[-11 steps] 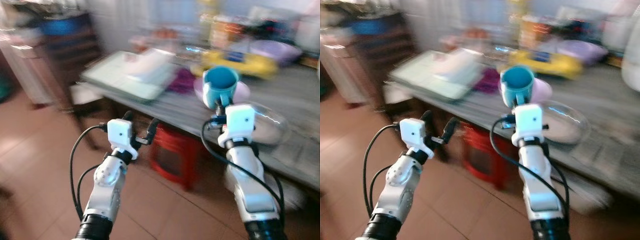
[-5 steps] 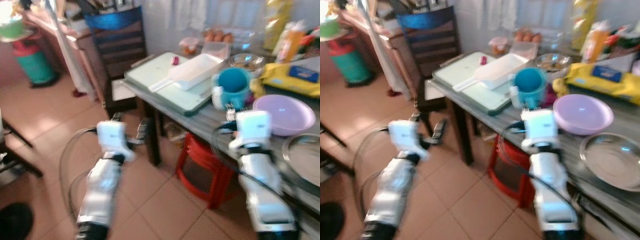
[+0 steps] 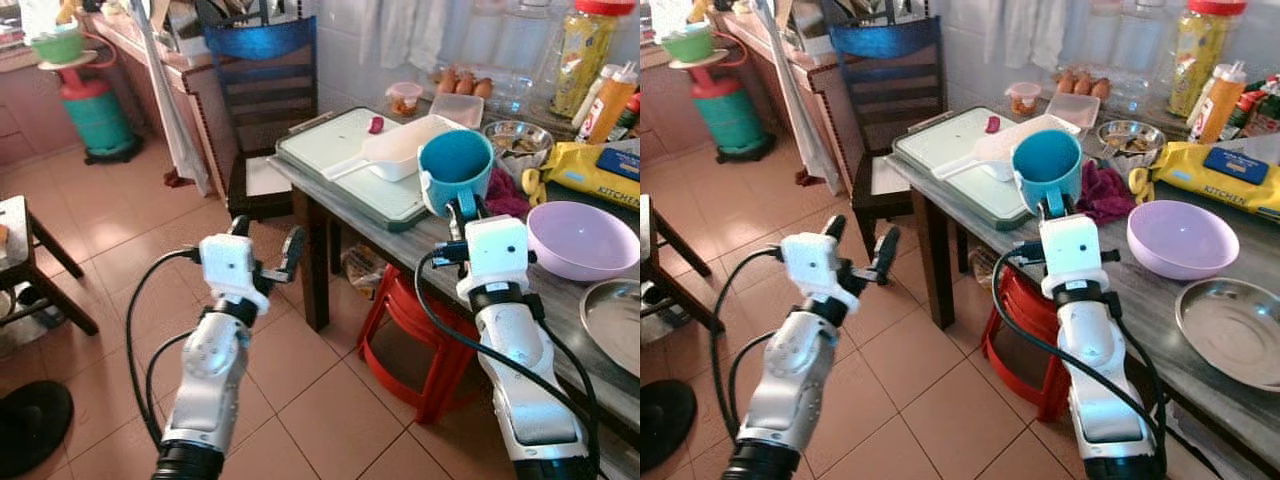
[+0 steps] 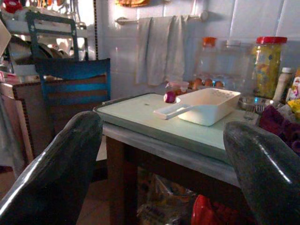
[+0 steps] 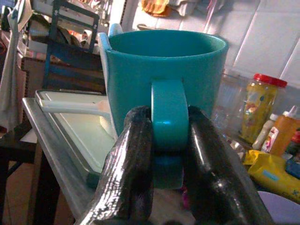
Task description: Setting the table
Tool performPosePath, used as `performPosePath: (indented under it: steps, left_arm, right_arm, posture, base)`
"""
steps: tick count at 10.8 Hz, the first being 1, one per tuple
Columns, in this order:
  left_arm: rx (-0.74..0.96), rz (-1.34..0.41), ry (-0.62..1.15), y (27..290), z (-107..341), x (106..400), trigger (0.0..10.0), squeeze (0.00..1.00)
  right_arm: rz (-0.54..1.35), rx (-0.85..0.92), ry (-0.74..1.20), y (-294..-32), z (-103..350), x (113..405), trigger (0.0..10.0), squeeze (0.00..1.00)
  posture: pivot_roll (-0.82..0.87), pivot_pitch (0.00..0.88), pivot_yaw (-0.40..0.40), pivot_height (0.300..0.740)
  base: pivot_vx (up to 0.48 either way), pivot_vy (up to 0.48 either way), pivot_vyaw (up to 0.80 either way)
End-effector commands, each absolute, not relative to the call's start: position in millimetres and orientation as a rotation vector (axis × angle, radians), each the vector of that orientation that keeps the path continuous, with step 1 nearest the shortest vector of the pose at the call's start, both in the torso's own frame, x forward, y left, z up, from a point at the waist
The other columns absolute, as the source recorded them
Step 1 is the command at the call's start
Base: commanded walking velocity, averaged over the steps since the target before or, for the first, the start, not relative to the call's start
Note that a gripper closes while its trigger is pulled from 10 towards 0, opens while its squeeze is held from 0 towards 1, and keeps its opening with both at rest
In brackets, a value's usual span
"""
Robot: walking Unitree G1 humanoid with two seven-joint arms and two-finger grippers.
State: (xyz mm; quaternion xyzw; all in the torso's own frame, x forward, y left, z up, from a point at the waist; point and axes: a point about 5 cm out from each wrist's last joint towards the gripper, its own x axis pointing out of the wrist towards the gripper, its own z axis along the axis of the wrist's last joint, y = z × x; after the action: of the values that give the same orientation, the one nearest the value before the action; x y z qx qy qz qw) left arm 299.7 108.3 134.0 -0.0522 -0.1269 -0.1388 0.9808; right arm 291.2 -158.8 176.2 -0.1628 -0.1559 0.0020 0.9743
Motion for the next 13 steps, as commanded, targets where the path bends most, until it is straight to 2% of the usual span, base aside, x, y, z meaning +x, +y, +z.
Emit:
performPosePath:
  steps: [1, 5, 13]
  left_arm:
    - [-0.095, -0.268, -0.261, 110, 137, 302, 10.0, 0.00]
    - [-0.095, -0.232, -0.240, 110, 135, 304, 10.0, 0.00]
    - [-0.154, -0.185, -0.215, 116, 140, 313, 10.0, 0.00]
  right_arm:
    - [0.010, -0.330, -0.366, -157, 188, 292, 10.0, 0.00]
    - [0.002, -0.321, -0.355, -157, 187, 293, 10.0, 0.00]
    - [-0.005, -0.326, -0.362, -156, 190, 294, 10.0, 0.00]
  posture:
    - [-0.18, 0.052, 0.045, 0.740]
    - [-0.18, 0.058, 0.046, 0.740]
    - [-0.19, 0.059, 0.048, 0.740]
  base:
    - [0.000, 0.000, 0.00]
    - [0.000, 0.000, 0.00]
    - [0.000, 0.000, -0.80]
